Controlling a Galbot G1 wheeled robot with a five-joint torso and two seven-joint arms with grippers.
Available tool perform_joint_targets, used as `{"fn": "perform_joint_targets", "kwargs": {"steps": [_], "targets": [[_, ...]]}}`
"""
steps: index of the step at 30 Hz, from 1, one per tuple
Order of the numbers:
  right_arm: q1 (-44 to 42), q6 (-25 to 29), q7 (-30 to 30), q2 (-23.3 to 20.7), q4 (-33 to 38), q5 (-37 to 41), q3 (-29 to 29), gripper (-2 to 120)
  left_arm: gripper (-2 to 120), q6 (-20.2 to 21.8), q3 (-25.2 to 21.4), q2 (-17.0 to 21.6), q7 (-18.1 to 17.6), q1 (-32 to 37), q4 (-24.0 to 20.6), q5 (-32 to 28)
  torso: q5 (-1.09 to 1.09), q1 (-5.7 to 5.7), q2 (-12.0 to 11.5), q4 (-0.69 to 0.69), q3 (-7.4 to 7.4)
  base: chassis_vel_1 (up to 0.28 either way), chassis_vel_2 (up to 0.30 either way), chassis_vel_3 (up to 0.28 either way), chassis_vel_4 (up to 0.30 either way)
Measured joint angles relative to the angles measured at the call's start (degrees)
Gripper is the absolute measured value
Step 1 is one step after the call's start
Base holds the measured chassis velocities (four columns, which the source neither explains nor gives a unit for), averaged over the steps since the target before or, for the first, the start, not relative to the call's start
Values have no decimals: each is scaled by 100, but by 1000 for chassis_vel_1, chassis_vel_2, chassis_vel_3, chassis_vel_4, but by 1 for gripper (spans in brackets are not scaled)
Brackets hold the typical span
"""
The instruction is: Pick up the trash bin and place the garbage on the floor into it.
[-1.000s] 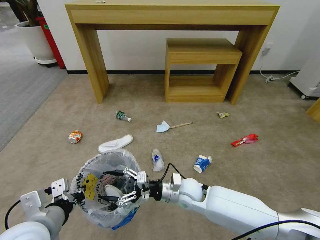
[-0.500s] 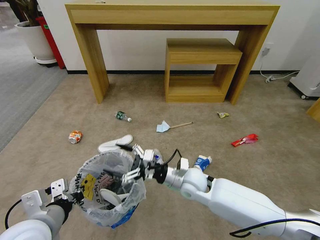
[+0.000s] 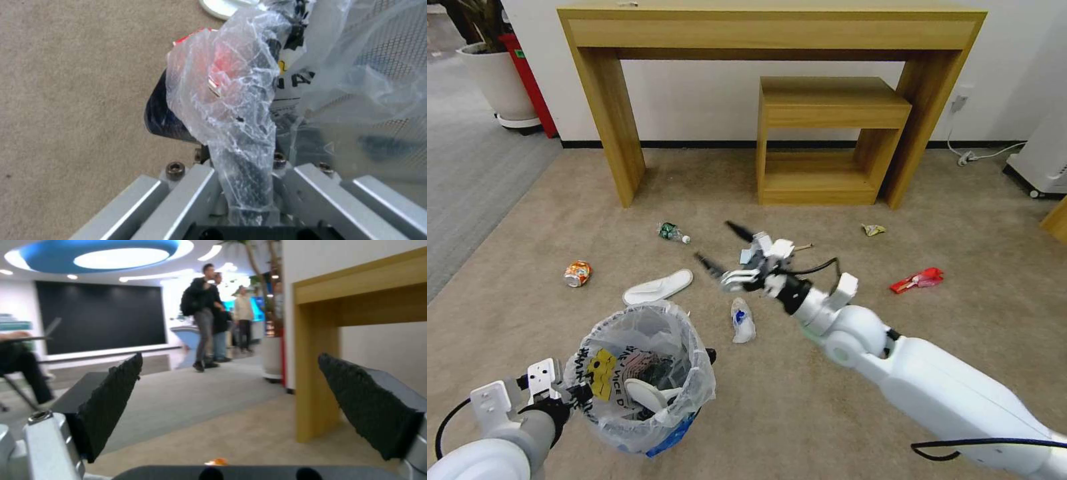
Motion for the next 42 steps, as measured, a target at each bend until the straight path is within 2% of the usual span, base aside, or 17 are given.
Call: {"fn": "perform_joint_targets", "kwargs": {"steps": [9,11,17,20,32,42], "targets": [[-916,-69,530,-452,-2,-338,924,100,1,0,0,0,42,1,12,62,0,0,0,-3,0,0,0,0,0],[-1149,-89,753,-525,-32,-448,1120,96,1,0,1,0,44,1,20,67,-1,0,0,-3,0,0,0,0,0],[-1421,-120,1019,-564,-123,-614,1427,94,1,0,1,-27,51,12,21,99,-1,0,0,-3,0,0,0,0,0],[-1595,-239,1235,-505,-230,-842,1652,100,1,0,-1,-31,61,31,27,121,-1,0,0,-3,0,0,0,0,0],[-1816,-544,1925,-297,-446,-1476,1858,100,1,0,-14,-8,68,16,71,114,-2,0,0,-3,0,0,0,0,0],[-1926,-521,1878,-186,-500,-1570,1963,100,1,0,6,-34,70,10,72,115,-2,0,0,-3,0,0,0,0,0]]}}
